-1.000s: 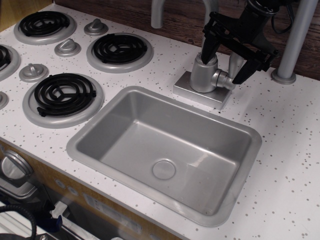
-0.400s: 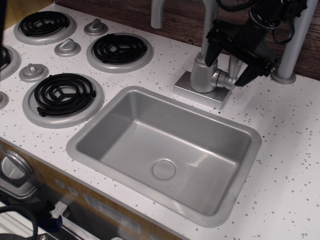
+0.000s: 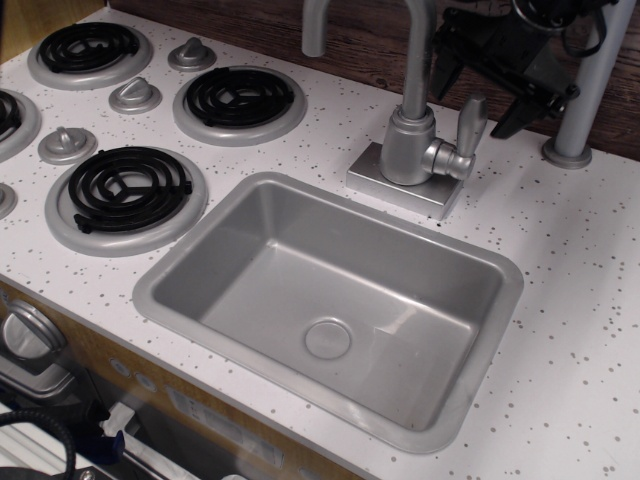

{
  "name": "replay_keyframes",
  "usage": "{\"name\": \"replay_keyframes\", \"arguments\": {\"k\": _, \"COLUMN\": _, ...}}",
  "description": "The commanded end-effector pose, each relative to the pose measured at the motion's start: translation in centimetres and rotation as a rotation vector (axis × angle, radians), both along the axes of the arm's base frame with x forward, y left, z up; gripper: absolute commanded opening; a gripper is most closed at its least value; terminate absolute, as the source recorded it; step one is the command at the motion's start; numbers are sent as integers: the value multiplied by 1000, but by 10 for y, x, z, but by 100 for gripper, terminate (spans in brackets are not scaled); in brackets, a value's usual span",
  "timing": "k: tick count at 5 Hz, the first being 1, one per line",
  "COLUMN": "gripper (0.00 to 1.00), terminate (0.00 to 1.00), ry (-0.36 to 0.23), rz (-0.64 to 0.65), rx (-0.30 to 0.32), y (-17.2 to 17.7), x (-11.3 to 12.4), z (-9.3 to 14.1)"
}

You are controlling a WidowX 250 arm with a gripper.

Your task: Lever vertical to front

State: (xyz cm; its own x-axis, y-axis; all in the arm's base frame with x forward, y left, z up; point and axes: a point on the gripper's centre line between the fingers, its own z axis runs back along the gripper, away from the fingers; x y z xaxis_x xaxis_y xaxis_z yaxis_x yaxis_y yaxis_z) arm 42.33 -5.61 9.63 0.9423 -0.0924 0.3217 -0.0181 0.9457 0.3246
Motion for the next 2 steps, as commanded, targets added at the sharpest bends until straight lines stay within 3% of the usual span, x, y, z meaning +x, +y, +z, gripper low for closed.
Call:
{"name": "replay_keyframes", "arguments": {"k": 1, "gripper": 0, "terminate": 0, "ry": -50, "rz": 2, "rx": -29, "y": 6, "x": 13, "z": 16}}
{"name": "replay_keyframes", "arguments": {"k": 2, "gripper": 0, "terminate": 0, "ry": -33, "rz": 3, "rx": -40, "y": 6, "x": 12, "z": 14}}
